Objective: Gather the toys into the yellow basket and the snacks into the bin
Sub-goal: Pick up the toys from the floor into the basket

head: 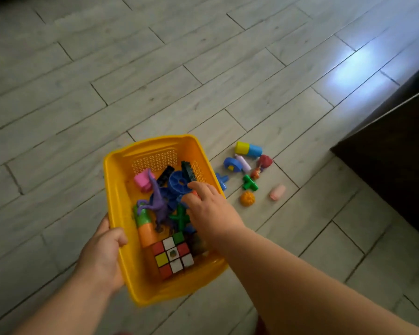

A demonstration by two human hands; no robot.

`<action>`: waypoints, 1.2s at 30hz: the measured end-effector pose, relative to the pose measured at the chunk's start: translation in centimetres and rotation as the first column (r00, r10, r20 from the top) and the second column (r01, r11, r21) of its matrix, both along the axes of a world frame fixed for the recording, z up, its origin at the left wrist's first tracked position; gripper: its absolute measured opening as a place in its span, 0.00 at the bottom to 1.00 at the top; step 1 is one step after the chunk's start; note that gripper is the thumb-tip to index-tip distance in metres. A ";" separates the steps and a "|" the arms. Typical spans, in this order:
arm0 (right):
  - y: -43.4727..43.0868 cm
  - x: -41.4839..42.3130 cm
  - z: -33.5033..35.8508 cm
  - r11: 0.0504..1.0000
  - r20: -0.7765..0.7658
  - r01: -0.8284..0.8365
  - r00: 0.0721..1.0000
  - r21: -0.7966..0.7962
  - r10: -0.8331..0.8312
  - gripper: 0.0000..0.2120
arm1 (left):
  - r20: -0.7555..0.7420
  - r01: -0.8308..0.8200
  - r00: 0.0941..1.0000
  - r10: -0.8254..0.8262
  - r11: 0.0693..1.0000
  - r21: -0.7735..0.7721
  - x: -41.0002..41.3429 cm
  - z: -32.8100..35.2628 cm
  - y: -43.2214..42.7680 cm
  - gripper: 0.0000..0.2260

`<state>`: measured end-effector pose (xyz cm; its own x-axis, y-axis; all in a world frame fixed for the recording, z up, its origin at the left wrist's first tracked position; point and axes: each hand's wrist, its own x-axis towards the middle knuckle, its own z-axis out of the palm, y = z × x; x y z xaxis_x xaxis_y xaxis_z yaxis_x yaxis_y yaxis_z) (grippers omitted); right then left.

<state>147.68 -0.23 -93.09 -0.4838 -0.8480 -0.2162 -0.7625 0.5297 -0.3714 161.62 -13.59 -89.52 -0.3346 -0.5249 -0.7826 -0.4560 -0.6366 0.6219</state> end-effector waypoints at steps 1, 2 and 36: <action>0.0 -0.5 -2.6 1.000 -0.001 -0.008 1.000 0.004 0.008 0.19 | -0.004 -0.008 1.000 0.008 1.000 0.000 -0.6 -2.4 0.0 0.28; -0.2 -0.9 -5.3 1.000 -0.005 -0.018 1.000 0.004 0.018 0.20 | -0.012 -0.020 1.000 0.020 1.000 -0.007 -1.1 -4.7 -0.1 0.28; 2.1 -10.1 -23.9 0.914 -0.090 0.242 0.970 0.324 -0.225 0.20 | -0.049 0.121 0.991 -0.122 0.992 -0.023 -4.0 -18.9 -3.4 0.24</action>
<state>137.57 1.91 -116.99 -0.6766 -0.5939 -0.4353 -0.6150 0.7809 -0.1096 157.66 -16.99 -108.38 -0.4352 -0.4936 -0.7530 -0.4973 -0.5654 0.6580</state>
